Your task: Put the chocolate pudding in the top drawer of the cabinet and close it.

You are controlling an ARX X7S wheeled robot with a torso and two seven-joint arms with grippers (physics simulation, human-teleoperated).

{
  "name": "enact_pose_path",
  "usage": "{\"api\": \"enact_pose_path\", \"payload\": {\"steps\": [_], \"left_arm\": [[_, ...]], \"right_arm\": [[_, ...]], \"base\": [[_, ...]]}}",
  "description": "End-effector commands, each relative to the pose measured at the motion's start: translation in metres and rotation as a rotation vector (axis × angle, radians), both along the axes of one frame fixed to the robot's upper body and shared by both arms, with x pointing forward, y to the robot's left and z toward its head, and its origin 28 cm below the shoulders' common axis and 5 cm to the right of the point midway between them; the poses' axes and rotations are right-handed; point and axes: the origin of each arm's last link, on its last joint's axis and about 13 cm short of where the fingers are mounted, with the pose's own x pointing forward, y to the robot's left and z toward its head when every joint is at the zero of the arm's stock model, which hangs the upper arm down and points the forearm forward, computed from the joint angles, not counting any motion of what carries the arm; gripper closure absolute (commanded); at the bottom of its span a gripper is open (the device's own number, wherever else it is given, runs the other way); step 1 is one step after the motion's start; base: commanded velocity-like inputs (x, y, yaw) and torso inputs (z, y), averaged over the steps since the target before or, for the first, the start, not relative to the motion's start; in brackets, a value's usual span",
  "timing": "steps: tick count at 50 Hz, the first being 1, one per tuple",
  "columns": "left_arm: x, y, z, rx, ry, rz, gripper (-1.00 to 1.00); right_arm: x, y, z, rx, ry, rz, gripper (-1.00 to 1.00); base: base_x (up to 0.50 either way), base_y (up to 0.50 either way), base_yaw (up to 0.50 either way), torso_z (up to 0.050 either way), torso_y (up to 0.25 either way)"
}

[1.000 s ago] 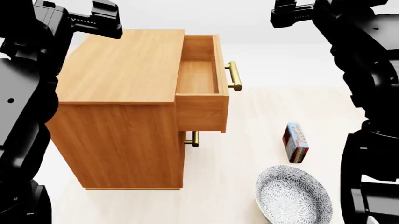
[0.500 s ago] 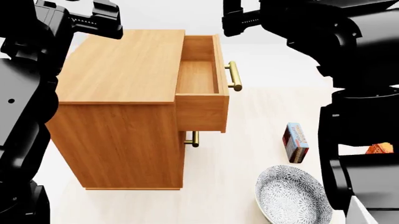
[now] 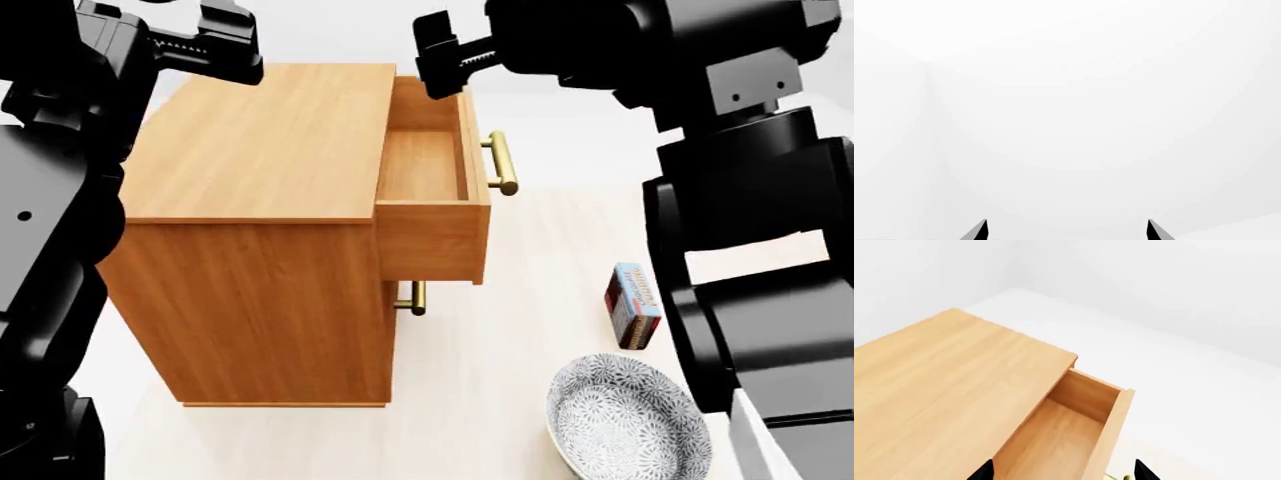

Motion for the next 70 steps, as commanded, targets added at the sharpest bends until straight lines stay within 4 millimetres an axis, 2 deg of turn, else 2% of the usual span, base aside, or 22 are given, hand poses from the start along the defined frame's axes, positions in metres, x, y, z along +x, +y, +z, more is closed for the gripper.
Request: {"api": "enact_pose_path", "payload": {"steps": [1,22,40,55,70], "left_arm": [[0.0,0.0,0.0,-0.002,0.003,0.003,-1.0],[0.0,0.0,0.0,-0.001,0.008,0.003,-1.0],[0.0,0.0,0.0,0.001,0.013,0.004,-1.0],[0.0,0.0,0.0,0.002,0.015,0.004,-1.0],[0.0,0.0,0.0,0.0,0.016,0.005,-1.0]], "right_arm": [[0.003,0.008,0.002,-0.126,0.063,0.001,-1.0],[0.011,0.01,-0.024,-0.229,0.135,0.002,-1.0],[0.014,0.011,-0.036,-0.26,0.165,0.006,-1.0],[0.015,-0.001,-0.05,-0.288,0.21,-0.021,-1.0],[0.016,-0.004,-0.063,-0.282,0.241,-0.021,-1.0]], "base": [[0.0,0.0,0.0,0.0,0.0],[0.0,0.0,0.0,0.0,0.0],[0.0,0.0,0.0,0.0,0.0],[0.0,0.0,0.0,0.0,0.0],[0.0,0.0,0.0,0.0,0.0]]}}
